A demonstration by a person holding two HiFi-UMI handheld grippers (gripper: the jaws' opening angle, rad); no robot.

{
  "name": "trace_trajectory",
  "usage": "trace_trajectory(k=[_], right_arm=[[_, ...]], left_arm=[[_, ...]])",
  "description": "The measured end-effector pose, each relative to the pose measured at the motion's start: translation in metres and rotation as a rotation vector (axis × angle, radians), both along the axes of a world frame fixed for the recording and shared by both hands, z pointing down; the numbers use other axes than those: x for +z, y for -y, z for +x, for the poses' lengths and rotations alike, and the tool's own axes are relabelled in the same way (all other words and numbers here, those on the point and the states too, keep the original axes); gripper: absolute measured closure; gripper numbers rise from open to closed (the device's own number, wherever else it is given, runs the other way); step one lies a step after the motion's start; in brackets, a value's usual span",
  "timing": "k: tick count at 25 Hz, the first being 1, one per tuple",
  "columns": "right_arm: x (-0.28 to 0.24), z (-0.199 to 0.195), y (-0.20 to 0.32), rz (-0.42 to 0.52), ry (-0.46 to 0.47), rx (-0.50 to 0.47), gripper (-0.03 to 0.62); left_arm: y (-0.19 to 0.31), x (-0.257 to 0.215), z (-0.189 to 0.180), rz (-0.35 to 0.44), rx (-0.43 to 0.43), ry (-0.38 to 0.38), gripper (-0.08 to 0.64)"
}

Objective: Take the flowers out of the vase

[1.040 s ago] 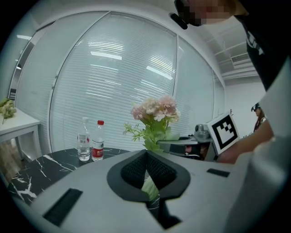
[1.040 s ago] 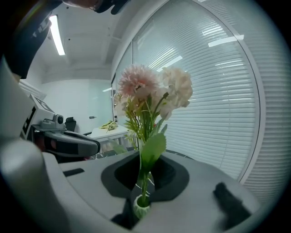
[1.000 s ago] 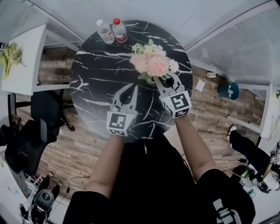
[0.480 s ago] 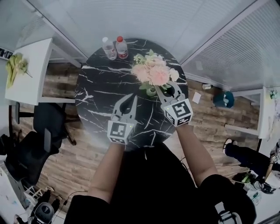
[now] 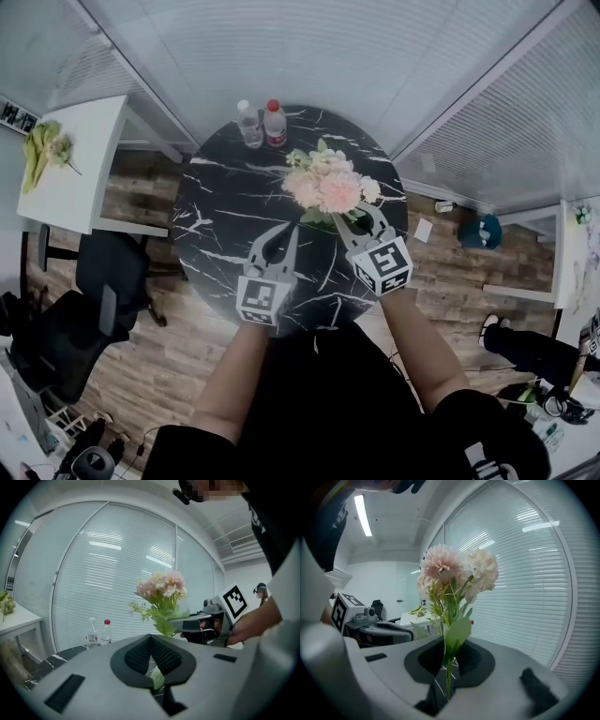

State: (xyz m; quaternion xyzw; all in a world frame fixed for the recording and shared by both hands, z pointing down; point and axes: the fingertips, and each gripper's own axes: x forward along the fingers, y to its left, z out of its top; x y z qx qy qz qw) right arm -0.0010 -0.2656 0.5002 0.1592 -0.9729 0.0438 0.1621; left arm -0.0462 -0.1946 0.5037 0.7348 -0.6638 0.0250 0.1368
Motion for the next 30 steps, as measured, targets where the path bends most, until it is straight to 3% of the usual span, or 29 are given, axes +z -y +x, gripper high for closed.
trace_trajectory(k=[9,30], right_arm=[[0.073,-0.017,-0.037,-0.163,-0.099,-0.020,0.545],[0.225,-0.029,-0.092,-0.413,-0.378,-0.021,0.543]], left_arm=[[-0.028,0.035,-0.019,-0.050,-0.030,-0.016,0.549],[-0.073,0.134,-0.041,-0.158,-0.093,-0.064,0.549]])
